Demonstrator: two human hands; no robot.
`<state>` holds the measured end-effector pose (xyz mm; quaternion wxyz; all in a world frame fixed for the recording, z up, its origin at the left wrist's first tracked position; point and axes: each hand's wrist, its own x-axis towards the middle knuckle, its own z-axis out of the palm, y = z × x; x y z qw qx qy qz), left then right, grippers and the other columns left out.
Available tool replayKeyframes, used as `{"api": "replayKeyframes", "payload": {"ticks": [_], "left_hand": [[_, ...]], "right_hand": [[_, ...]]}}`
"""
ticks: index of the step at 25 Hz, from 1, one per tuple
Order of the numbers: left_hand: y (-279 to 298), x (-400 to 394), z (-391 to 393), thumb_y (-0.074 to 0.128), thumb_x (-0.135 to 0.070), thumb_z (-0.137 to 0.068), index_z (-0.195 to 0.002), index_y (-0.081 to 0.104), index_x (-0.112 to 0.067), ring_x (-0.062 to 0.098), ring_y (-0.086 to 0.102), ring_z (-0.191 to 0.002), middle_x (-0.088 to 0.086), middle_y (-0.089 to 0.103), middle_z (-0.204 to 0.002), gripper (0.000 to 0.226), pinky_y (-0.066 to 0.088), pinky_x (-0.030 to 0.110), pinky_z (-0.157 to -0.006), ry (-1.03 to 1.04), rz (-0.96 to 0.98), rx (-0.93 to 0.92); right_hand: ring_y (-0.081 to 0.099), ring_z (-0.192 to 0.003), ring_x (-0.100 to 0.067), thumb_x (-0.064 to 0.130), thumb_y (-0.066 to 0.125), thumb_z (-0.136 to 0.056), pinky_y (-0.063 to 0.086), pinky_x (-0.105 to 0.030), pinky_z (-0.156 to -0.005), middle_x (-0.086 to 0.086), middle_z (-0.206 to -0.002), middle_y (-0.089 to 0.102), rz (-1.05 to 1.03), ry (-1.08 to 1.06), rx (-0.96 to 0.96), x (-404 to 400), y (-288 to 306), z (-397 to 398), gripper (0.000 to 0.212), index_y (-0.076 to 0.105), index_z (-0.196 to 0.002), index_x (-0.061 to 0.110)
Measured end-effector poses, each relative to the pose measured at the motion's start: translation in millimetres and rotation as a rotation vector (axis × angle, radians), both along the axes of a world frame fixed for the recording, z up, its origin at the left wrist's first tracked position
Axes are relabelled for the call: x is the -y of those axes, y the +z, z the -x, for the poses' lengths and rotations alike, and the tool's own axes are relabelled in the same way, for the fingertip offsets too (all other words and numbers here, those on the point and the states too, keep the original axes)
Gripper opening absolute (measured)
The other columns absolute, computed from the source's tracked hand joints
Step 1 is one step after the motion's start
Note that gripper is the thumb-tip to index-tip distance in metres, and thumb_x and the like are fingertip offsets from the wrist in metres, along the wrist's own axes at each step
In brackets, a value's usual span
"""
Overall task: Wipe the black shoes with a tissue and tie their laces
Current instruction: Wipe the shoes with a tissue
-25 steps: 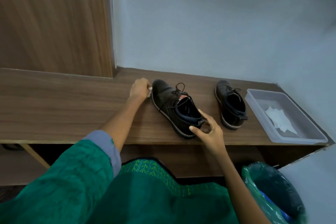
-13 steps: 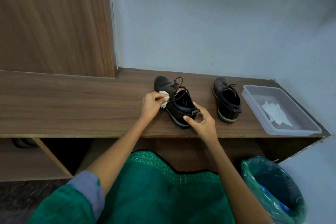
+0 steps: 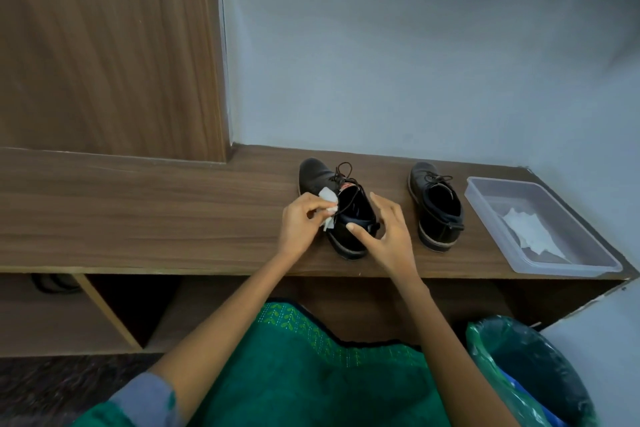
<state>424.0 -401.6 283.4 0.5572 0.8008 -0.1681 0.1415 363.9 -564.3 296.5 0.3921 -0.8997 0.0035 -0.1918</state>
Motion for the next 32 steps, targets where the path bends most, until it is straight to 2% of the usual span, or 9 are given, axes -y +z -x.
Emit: {"api": "replayKeyframes", "payload": {"ticks": [4,9,13,15,18,20,25,28,32], "left_hand": [[13.1,15.8,-25.1,0.066,-0.010,-0.083,-0.095,0.073,-0.011,0.012,0.060,-0.085,0.004,0.067,-0.091,0.014,0.049,0.022,-0.079,-0.039,-0.102,0.061],[15.3,27.9,-60.8,0.057,-0.005,-0.087,-0.101,0.072,-0.006,0.020,0.064,-0.098,0.010,0.071,-0.105,0.020,0.047,0.026,-0.090,0.152,-0.145,-0.102],[15.4,15.7,-85.9,0.058,-0.007,-0.088,-0.101,0.073,-0.011,0.023,0.065,-0.102,0.009,0.071,-0.107,0.021,0.051,0.033,-0.092,0.200,-0.209,-0.247],[14.9,17.1,-74.5,0.059,-0.008,-0.087,-0.100,0.073,-0.012,0.019,0.066,-0.098,0.006,0.072,-0.106,0.019,0.050,0.026,-0.090,0.146,-0.218,-0.176],[9.2,16.4,-38.3,0.064,-0.009,-0.084,-0.094,0.074,-0.008,0.009,0.063,-0.083,0.007,0.072,-0.096,0.014,0.043,0.004,-0.073,0.025,-0.127,-0.034],[4.8,13.7,-29.6,0.066,-0.008,-0.082,-0.092,0.074,-0.007,0.007,0.061,-0.079,0.006,0.071,-0.090,0.012,0.044,0.004,-0.071,-0.030,-0.077,0.022],[10.8,33.7,-51.1,0.058,-0.007,-0.087,-0.098,0.073,-0.010,0.017,0.062,-0.091,0.007,0.069,-0.099,0.018,0.049,0.025,-0.083,0.082,-0.158,-0.027],[8.7,36.9,-69.9,0.053,-0.003,-0.089,-0.103,0.071,-0.008,0.025,0.062,-0.101,0.011,0.068,-0.107,0.024,0.049,0.032,-0.088,0.275,-0.126,-0.165],[9.7,28.1,-88.1,0.049,-0.001,-0.088,-0.103,0.072,-0.006,0.033,0.061,-0.106,0.016,0.068,-0.111,0.028,0.048,0.038,-0.091,0.348,-0.108,-0.293]], "right_hand": [[0.048,-0.122,-0.013,0.037,0.064,-0.086,0.038,-0.019,-0.092,-0.002,-0.135,0.047,0.063,-0.076,0.007,-12.7,1.5,-9.6,0.061,0.042,-0.138,0.014],[0.049,-0.124,-0.014,0.035,0.074,-0.078,0.038,-0.019,-0.098,-0.005,-0.134,0.053,-0.131,-0.191,-0.018,-7.9,-5.1,-11.6,0.069,0.045,-0.136,0.011],[0.050,-0.125,-0.014,0.032,0.075,-0.077,0.040,-0.025,-0.104,-0.004,-0.134,0.056,-0.164,-0.206,-0.037,-8.7,-5.5,-15.0,0.069,0.046,-0.136,0.012],[0.051,-0.123,-0.013,0.032,0.075,-0.077,0.040,-0.023,-0.102,-0.003,-0.132,0.057,-0.154,-0.197,-0.027,-8.9,-6.3,-15.0,0.068,0.047,-0.135,0.012],[0.054,-0.114,-0.006,0.029,0.075,-0.077,0.040,-0.016,-0.094,-0.001,-0.125,0.061,-0.112,-0.180,0.005,-9.7,-5.2,-13.6,0.061,0.052,-0.130,0.012],[0.054,-0.107,-0.002,0.028,0.075,-0.078,0.041,-0.014,-0.090,0.000,-0.120,0.064,-0.091,-0.173,0.016,-11.1,-3.7,-12.6,0.055,0.055,-0.127,0.013],[0.056,-0.103,-0.002,0.026,0.073,-0.080,0.043,-0.015,-0.088,0.002,-0.115,0.066,-0.106,-0.175,0.008,-12.0,-2.1,-11.0,0.050,0.055,-0.125,0.015],[0.057,-0.111,-0.007,0.030,0.072,-0.080,0.044,-0.019,-0.093,0.002,-0.119,0.064,-0.111,-0.191,-0.029,-9.6,-1.6,-11.8,0.051,0.054,-0.126,0.016],[0.055,-0.112,-0.006,0.030,0.072,-0.080,0.044,-0.021,-0.096,0.002,-0.120,0.063,-0.128,-0.191,-0.046,-7.8,-2.7,-14.7,0.052,0.055,-0.126,0.017]]}}
